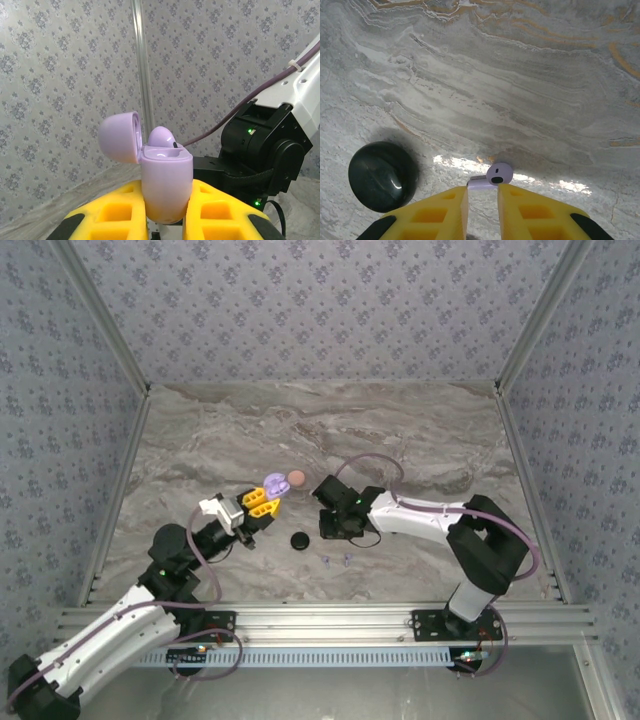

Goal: Insert the wireless bluetooth earbuds into the charging case

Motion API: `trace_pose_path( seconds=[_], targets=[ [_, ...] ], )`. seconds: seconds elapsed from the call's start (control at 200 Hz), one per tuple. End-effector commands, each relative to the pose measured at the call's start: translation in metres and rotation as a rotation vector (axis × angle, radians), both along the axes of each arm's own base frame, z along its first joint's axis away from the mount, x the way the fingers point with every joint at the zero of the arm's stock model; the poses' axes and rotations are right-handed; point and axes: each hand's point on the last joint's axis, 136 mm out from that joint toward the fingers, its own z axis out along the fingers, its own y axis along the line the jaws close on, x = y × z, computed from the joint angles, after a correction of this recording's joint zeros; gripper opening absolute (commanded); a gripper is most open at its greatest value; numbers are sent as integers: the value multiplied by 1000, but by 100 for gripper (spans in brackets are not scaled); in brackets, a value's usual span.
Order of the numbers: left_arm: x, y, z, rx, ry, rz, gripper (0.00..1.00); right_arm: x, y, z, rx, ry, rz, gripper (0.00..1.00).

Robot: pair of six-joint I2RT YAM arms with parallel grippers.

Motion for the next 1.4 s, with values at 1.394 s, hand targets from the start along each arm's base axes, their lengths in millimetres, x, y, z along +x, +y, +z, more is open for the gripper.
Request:
trace_pose_path(
  seconds=[1.394],
  targets=[
    [2, -1, 3, -3, -19, 13, 0, 10, -9, 5, -127, -50, 43, 30]
  ],
)
